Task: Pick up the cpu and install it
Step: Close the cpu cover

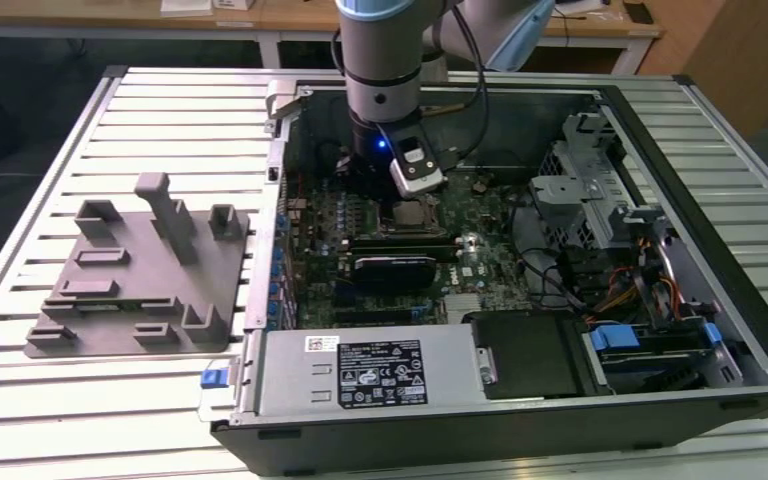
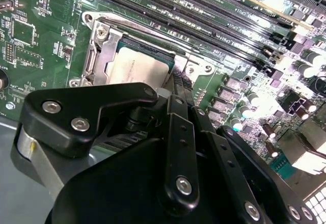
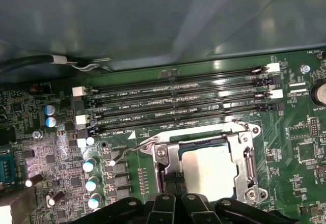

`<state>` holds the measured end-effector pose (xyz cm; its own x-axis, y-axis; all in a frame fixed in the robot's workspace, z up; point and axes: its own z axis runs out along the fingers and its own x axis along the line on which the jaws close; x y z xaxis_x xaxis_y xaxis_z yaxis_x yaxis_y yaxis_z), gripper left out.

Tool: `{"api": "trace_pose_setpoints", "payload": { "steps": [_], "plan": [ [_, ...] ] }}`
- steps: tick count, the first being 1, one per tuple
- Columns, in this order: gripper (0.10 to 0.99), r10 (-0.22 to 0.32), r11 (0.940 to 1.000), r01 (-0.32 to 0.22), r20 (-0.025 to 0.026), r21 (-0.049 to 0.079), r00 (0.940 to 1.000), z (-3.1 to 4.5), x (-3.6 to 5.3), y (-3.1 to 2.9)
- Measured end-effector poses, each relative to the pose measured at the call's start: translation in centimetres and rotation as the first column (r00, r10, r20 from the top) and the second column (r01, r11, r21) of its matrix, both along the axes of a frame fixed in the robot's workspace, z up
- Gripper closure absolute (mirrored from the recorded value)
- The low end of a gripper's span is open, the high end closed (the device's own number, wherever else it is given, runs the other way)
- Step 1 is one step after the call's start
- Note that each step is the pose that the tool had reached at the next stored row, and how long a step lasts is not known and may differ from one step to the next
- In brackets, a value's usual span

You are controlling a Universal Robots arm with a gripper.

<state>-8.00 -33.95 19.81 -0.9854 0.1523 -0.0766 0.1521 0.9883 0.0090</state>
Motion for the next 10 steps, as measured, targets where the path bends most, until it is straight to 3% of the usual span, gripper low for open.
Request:
{"api": "trace_pose_setpoints", "payload": {
  "steps": [10],
  "plan": [
    [0.98,0.0,1.0,0.0,0.0003,0.0,1.0,-0.16,-0.1,0.0]
  ]
}}
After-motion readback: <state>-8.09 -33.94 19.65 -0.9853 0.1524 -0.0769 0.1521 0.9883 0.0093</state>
